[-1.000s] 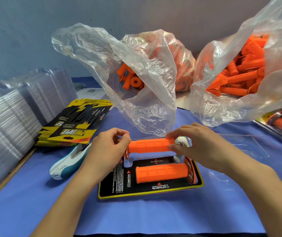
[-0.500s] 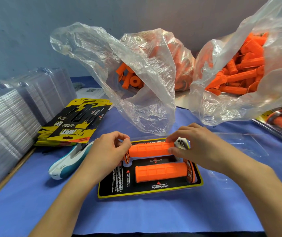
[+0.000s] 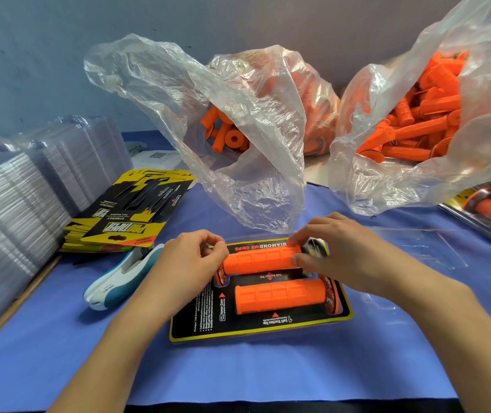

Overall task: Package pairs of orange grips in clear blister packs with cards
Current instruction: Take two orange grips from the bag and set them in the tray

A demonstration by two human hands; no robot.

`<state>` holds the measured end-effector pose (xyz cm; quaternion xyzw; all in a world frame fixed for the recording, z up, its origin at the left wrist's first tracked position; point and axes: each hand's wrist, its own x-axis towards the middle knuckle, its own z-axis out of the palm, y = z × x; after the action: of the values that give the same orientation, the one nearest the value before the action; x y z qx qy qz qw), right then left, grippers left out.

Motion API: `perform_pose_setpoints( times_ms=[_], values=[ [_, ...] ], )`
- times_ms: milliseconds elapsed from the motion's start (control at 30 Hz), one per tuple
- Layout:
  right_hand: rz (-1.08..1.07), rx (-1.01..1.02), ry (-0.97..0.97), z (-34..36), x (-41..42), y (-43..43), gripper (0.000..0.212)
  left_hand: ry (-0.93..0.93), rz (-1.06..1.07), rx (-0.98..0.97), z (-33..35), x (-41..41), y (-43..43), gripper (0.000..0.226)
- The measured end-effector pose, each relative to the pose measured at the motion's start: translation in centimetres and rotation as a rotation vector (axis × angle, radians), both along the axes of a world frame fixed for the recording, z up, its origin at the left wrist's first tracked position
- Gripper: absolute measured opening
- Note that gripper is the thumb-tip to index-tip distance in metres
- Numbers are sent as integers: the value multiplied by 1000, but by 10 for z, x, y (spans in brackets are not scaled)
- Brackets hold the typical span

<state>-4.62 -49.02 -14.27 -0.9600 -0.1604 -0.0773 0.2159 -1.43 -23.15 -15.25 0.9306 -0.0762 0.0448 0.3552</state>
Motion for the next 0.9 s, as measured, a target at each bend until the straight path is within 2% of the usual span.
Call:
perform_pose_setpoints(
  times_ms=[533, 900],
  values=[
    [-75, -67, -6, -2, -5, -7, 29, -67, 1, 131, -5, 2, 0, 17],
    [-97, 0, -40, 4, -9, -10, 30, -128, -7, 184, -7, 3, 1, 49]
  ],
)
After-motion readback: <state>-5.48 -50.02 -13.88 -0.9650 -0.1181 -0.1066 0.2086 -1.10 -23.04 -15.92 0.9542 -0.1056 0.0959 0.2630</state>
